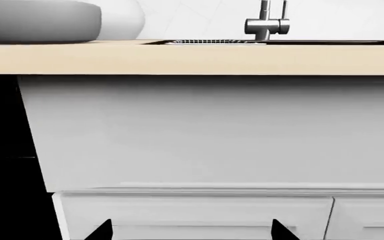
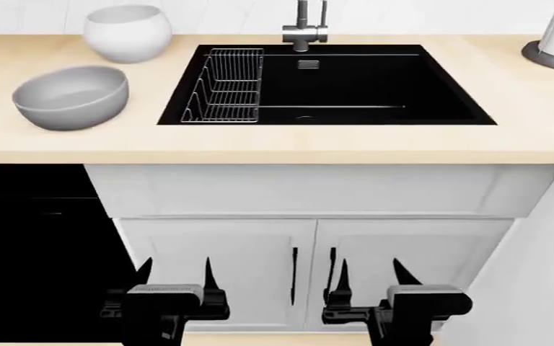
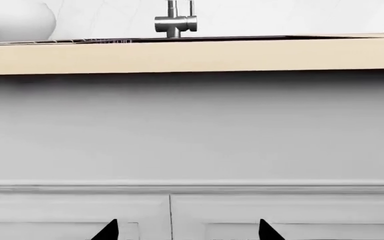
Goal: Stack the bowls in the sink.
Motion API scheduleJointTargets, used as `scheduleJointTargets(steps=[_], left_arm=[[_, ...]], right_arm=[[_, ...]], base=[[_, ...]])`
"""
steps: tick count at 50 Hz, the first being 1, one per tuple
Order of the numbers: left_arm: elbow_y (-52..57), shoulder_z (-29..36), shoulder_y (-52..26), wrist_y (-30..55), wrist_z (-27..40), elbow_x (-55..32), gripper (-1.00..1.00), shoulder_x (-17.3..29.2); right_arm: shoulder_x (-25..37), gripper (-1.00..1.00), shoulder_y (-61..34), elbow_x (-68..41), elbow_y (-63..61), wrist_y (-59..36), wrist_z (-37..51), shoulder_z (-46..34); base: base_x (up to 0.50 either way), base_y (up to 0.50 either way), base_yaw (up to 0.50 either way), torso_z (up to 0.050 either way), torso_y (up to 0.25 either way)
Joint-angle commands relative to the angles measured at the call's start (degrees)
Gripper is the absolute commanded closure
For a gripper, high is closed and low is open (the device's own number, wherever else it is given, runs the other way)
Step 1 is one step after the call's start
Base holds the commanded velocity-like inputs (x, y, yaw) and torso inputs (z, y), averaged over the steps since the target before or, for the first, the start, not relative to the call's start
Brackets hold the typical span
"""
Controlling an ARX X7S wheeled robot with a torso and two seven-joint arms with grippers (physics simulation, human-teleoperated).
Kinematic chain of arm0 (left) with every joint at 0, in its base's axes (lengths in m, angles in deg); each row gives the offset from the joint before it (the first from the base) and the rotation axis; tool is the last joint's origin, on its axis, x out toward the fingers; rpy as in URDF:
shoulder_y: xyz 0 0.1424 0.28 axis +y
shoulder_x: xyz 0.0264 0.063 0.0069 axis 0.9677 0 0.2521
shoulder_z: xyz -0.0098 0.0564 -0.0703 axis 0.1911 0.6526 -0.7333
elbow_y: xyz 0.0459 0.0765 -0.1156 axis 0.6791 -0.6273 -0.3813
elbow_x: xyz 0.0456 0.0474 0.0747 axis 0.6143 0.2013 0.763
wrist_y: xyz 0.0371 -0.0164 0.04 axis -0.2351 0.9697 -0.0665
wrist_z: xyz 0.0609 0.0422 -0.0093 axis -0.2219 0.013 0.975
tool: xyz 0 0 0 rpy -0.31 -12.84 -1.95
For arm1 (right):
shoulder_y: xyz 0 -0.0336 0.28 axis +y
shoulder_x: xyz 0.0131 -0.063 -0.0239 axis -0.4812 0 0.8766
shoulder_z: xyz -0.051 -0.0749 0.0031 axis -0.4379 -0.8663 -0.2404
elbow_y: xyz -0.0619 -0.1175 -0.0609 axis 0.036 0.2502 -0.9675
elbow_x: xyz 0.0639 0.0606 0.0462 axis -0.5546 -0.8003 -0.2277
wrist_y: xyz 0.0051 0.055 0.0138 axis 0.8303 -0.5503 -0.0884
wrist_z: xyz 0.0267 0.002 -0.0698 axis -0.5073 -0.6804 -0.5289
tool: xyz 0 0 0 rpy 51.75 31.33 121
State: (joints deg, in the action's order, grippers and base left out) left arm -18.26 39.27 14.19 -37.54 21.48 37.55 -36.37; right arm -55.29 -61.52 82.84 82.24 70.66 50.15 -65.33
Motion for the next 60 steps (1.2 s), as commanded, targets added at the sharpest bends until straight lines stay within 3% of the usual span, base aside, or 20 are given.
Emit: scheduleJointTargets(steps=[1,60], left_arm=[[0.0,0.8,0.1,-0.2,0.9,-1.0,-1.00,0.8],[-1.8,4.2,-0.9,-1.1,4.1,-3.8,-1.00,3.4]], right_arm=[[0.8,-1.00,0.1,-0.6,0.2,0.1,0.8,-1.3],[3.3,-1.00,-0.9,-3.6,1.8,0.8,3.1,-4.6]], base=[[0.00,0.50,0.00,0.000,0.000],[0.00,0.47,0.00,0.000,0.000]])
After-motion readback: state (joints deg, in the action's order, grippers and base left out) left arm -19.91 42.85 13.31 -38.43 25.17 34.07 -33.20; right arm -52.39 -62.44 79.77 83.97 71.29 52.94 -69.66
